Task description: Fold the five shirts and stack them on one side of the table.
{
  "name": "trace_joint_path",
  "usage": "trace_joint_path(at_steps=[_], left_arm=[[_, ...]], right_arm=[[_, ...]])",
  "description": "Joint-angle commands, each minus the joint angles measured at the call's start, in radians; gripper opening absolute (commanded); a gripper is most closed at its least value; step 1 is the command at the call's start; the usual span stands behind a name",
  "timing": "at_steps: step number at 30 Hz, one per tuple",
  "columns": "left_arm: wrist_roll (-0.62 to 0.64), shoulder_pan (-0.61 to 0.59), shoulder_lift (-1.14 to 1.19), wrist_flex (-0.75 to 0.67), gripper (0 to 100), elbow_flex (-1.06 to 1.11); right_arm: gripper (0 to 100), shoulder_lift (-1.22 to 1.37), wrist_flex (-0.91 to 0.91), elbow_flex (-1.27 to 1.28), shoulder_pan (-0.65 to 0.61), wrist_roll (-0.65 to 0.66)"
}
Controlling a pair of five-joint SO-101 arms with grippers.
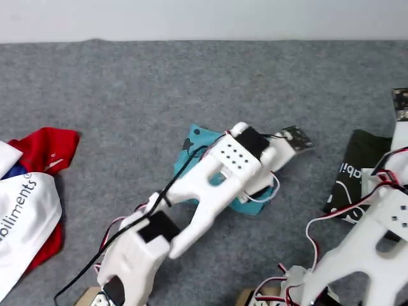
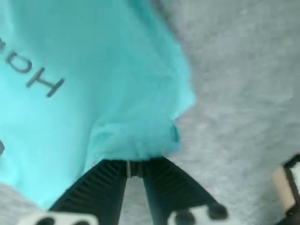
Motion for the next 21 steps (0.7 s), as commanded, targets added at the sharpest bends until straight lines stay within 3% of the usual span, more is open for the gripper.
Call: trace_joint_path(at_steps=[1, 11, 17, 21], left_arm=[[-0.008, 0.009, -0.124, 0.031, 0, 0.025], [-0.011, -0.206, -0.152, -0.002, 0, 0.031], [0.0, -0.189, -0.098, -0.052, 0, 0.065], [-0.003, -0.052, 0.005, 0.018, 0, 0.093]], right_arm=[[2.3, -0.03, 0.013, -0.006, -0.01, 0.009], [2.3, -0.027, 0.012, -0.006, -0.01, 0.009], [2.3, -0.024, 0.01, -0.006, -0.012, 0.006], [2.3, -0.03, 0.015, -0.006, -0.012, 0.005]])
